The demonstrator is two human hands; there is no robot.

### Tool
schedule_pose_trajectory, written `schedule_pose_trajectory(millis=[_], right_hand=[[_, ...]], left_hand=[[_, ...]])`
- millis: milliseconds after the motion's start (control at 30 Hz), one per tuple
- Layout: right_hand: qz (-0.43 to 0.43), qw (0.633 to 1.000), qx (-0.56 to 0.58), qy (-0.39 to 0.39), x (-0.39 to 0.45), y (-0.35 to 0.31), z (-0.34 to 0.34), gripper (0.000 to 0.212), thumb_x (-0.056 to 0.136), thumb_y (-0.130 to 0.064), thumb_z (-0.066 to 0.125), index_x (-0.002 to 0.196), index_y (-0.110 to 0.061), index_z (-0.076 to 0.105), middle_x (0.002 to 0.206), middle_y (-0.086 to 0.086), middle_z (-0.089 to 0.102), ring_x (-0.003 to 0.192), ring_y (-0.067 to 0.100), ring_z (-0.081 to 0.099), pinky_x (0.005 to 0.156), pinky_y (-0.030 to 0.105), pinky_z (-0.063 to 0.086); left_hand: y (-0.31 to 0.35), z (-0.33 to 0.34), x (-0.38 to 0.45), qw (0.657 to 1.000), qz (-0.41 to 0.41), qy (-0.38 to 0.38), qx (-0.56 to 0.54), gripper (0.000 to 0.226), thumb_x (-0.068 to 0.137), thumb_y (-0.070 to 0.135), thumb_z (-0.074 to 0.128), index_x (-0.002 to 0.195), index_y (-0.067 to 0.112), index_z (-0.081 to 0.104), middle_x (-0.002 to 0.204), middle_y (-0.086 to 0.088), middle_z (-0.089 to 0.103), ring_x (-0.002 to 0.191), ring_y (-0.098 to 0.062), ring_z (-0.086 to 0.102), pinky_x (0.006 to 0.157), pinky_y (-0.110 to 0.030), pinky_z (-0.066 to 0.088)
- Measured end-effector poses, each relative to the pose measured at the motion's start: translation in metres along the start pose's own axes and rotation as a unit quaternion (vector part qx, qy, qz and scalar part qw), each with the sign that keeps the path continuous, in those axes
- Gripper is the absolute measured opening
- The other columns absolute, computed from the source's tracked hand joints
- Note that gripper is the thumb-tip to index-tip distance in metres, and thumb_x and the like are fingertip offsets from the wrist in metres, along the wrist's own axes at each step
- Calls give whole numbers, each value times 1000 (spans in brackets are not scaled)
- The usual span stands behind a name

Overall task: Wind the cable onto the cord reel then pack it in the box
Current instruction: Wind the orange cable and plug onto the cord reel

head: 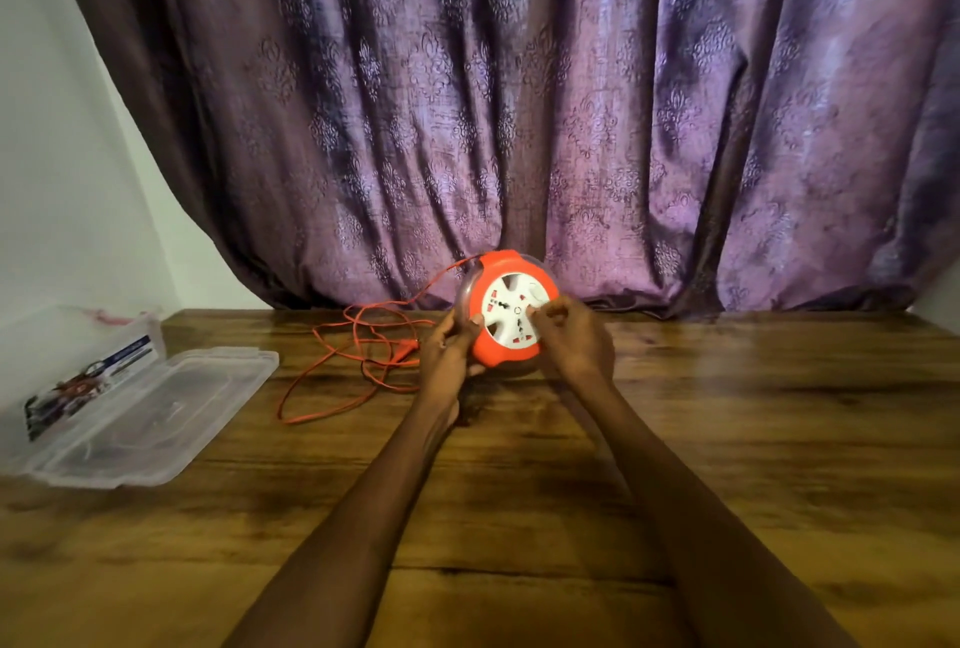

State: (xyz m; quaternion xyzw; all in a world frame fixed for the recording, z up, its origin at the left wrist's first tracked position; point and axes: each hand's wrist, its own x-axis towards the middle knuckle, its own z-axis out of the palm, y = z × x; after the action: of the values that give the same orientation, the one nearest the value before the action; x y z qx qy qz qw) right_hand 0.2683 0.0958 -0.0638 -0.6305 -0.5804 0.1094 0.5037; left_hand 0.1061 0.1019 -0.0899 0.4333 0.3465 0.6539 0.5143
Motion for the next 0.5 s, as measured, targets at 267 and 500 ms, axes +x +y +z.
schedule_pose_trajectory(millis=[267, 500], right_hand=[[-434, 856, -279, -41, 1, 9, -4, 49, 75, -27, 65, 120, -47, 60, 140, -1, 49, 134, 26, 41, 93, 40, 35], [-297, 899, -319, 41, -9, 1, 4, 53, 75, -47, 63, 127, -51, 53, 122, 1, 59, 109, 28, 53, 85, 39, 31]], left_hand=[[13, -26, 12, 997, -37, -35, 50, 30, 89, 25, 70, 118, 17, 70, 88, -7, 76, 54, -12, 63, 44, -23, 50], [9, -14, 7, 995, 17, -73, 65, 24, 90, 20, 69, 112, 29, 73, 89, 1, 76, 65, -11, 64, 50, -23, 54]])
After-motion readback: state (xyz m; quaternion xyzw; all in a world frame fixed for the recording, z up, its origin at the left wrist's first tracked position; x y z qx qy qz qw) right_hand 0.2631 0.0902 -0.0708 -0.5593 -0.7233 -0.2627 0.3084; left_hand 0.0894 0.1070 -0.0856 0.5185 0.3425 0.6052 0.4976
